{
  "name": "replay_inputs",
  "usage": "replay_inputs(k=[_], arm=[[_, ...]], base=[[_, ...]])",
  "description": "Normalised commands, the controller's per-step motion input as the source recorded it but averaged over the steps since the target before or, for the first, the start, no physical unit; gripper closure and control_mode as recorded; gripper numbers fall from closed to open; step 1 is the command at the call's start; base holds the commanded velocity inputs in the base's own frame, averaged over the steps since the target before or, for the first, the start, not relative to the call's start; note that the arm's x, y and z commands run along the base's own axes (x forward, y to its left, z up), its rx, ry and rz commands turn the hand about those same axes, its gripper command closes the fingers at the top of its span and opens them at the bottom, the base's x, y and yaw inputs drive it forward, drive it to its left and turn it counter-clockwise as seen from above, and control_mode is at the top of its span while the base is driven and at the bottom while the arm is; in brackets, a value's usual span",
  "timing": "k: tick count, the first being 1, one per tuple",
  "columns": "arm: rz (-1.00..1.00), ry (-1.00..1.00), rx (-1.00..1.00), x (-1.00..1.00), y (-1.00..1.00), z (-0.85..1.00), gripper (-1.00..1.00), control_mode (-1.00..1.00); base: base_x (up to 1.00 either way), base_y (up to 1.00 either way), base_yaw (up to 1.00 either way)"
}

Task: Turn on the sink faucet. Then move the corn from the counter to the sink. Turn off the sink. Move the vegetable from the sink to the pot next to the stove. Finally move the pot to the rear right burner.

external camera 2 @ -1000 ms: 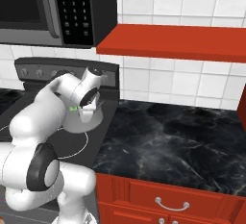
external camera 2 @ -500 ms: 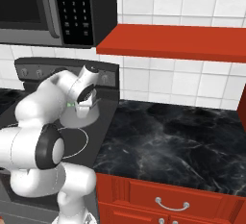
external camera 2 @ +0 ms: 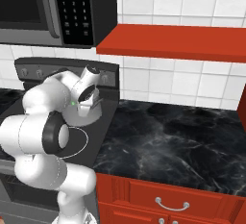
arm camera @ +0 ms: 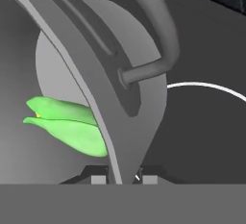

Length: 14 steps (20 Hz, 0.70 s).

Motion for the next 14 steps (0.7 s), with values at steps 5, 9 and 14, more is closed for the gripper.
replay_inputs(k=[5,9,14], arm=[[-0.04,0.01,0.00,0.30,0.07,-0.08,1.00,-1.00],[-0.03,0.01,0.00,0.29,0.14,-0.10,1.00,-1.00],[-0.02,0.03,0.00,0.30,0.12,-0.12,1.00,-1.00]], base=[[0.00,0.00,0.00],[0.00,0.00,0.00],[0.00,0.00,0.00]])
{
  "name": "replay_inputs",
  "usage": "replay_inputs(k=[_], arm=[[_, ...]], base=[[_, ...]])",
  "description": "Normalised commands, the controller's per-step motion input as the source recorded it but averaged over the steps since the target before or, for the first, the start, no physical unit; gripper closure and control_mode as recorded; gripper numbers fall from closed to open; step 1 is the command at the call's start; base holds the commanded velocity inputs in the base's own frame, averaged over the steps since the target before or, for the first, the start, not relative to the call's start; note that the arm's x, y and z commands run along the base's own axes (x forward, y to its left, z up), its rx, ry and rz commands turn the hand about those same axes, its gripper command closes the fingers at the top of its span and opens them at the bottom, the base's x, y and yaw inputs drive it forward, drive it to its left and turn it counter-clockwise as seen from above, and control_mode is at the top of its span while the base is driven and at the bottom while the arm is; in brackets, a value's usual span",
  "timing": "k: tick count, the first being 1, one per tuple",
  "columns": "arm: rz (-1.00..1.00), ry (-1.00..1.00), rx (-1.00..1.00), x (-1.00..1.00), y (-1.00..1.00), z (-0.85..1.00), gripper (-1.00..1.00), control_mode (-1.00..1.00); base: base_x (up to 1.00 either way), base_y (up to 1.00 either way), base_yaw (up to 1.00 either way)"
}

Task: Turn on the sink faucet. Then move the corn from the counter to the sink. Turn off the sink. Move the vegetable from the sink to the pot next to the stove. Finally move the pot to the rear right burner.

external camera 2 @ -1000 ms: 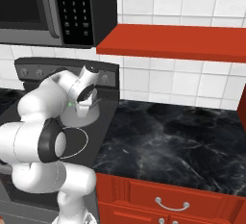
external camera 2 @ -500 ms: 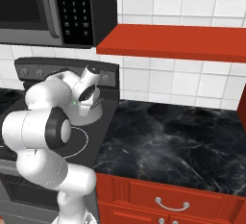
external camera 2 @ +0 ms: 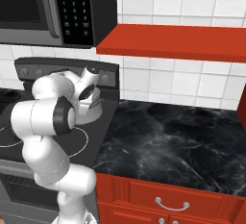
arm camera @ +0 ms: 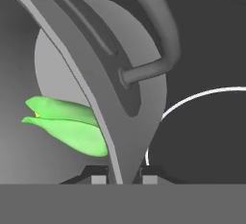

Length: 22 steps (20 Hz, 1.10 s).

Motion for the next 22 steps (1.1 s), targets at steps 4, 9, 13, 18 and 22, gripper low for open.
replay_inputs(k=[4,9,13,18,22], arm=[[-0.02,0.01,0.00,0.29,0.03,-0.14,1.00,-1.00],[-0.02,0.01,0.00,0.24,0.00,-0.13,1.00,-1.00],[-0.01,0.02,0.00,0.12,0.00,-0.10,1.00,-1.00],[0.00,0.00,0.00,0.07,0.00,-0.07,1.00,-1.00],[0.00,0.00,0.00,0.00,0.00,-0.03,1.00,-1.00]], base=[[0.00,0.00,0.00],[0.00,0.00,0.00],[0.00,0.00,0.00],[0.00,0.00,0.00],[0.00,0.00,0.00]])
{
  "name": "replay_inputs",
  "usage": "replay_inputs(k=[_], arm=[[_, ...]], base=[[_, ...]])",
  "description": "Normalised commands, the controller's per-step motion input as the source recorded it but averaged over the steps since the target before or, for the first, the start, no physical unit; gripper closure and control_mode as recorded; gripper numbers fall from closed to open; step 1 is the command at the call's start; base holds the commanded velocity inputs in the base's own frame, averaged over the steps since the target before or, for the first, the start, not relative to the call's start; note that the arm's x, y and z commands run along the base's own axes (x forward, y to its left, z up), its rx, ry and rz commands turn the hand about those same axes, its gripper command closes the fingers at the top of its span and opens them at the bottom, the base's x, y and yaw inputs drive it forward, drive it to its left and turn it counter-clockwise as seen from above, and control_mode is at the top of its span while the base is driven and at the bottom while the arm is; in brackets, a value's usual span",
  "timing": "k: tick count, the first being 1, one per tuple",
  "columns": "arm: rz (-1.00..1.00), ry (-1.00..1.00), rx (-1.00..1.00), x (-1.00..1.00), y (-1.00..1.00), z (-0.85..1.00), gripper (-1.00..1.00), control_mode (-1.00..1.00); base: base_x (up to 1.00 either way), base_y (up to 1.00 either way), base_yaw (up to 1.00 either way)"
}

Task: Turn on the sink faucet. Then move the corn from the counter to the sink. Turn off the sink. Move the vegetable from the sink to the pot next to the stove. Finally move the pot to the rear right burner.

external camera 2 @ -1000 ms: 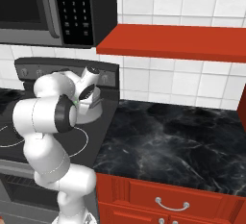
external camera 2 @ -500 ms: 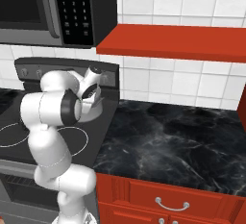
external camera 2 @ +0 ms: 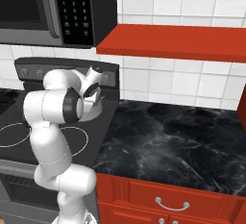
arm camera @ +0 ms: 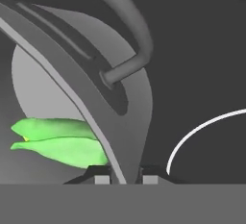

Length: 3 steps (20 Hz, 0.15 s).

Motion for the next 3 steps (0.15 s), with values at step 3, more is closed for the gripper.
replay_inputs(k=[3], arm=[[0.00,0.00,0.00,0.00,0.00,0.00,-1.00,-1.00]], base=[[0.00,0.00,0.00]])
